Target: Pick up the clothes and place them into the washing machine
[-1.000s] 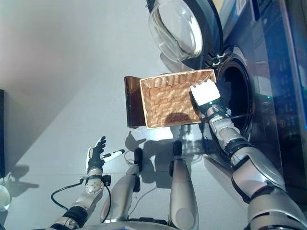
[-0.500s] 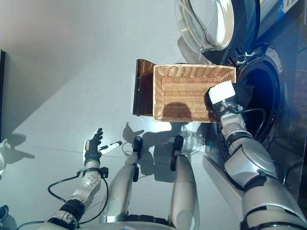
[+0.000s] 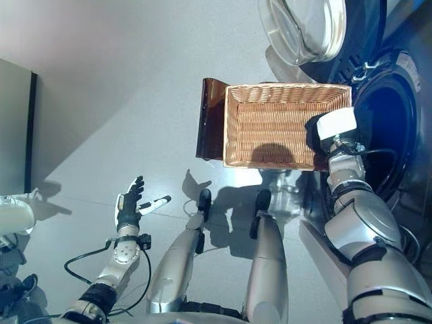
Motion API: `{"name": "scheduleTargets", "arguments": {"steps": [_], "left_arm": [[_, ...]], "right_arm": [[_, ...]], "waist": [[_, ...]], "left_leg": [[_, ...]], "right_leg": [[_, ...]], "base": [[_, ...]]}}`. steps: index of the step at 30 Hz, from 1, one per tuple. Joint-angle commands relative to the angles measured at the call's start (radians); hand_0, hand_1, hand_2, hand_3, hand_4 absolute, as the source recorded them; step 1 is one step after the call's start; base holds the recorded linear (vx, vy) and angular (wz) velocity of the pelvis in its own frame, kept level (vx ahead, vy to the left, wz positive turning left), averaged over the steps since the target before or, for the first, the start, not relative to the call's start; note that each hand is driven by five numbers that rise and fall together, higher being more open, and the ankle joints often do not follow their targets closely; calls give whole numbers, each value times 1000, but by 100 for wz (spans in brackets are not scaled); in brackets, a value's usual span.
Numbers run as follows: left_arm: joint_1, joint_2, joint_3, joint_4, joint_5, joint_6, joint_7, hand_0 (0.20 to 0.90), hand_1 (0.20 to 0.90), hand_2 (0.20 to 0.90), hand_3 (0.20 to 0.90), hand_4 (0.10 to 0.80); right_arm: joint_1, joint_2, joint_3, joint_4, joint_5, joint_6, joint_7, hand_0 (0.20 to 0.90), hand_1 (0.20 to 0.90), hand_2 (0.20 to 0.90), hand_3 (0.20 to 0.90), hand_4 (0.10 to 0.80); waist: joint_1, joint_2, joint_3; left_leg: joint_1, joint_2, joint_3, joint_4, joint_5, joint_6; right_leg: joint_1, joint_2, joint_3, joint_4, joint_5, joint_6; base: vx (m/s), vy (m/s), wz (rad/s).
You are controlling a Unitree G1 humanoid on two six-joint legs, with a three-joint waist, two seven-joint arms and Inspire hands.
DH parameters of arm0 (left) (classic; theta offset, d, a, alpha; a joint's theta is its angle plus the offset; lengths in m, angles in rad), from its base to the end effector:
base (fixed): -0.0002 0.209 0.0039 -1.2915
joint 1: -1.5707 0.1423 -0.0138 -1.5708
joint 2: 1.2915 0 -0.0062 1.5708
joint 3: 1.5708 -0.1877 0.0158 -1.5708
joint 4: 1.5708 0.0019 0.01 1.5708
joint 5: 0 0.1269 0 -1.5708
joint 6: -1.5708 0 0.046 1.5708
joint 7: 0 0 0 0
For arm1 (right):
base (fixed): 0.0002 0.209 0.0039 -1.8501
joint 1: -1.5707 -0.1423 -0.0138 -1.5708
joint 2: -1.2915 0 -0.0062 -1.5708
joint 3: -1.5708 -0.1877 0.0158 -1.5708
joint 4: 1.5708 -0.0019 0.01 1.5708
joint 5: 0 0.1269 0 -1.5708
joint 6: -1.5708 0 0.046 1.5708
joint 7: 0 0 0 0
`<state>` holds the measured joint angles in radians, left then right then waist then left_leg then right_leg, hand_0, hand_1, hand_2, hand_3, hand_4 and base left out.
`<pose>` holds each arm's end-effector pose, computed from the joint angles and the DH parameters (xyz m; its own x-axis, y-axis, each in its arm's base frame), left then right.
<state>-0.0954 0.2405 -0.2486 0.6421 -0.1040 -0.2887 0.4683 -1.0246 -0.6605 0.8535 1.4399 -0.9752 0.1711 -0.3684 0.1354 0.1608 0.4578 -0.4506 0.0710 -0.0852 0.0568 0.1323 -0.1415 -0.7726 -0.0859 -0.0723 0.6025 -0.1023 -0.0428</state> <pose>0.1824 0.1769 -0.0362 0.9304 0.3128 -0.1912 -0.2517 0.9242 0.2871 0.3151 -0.3049 0.1266 0.9523 -0.3007 0.0519 -0.1614 -0.6406 -0.7508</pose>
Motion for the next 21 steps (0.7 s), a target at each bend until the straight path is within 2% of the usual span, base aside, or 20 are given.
{"name": "scheduleTargets", "arguments": {"steps": [1,7,21], "left_arm": [[-7,64,20,-64,-6,-42,15,900,900,900,900,800],[5,57,19,-80,-18,-44,6,900,900,900,900,800],[-4,40,40,-97,-40,-55,26,900,900,900,900,800]], "right_arm": [[-121,-112,43,39,-13,74,-5,900,900,900,900,800],[-152,-181,70,50,-30,75,3,900,900,900,900,800],[-200,-251,119,38,-75,114,-8,900,900,900,900,800]], "waist": [[4,-19,7],[12,18,14],[-7,29,26]], "left_leg": [[-36,-49,14,114,-72,-2],[-79,-56,13,124,-58,-8],[-109,-66,9,110,-44,-11]], "right_leg": [[156,5,22,-315,86,97],[93,-8,25,-267,72,95],[22,-13,35,-212,55,92]], "base": [[-16,-2,4],[-6,-3,5],[3,2,4]]}}
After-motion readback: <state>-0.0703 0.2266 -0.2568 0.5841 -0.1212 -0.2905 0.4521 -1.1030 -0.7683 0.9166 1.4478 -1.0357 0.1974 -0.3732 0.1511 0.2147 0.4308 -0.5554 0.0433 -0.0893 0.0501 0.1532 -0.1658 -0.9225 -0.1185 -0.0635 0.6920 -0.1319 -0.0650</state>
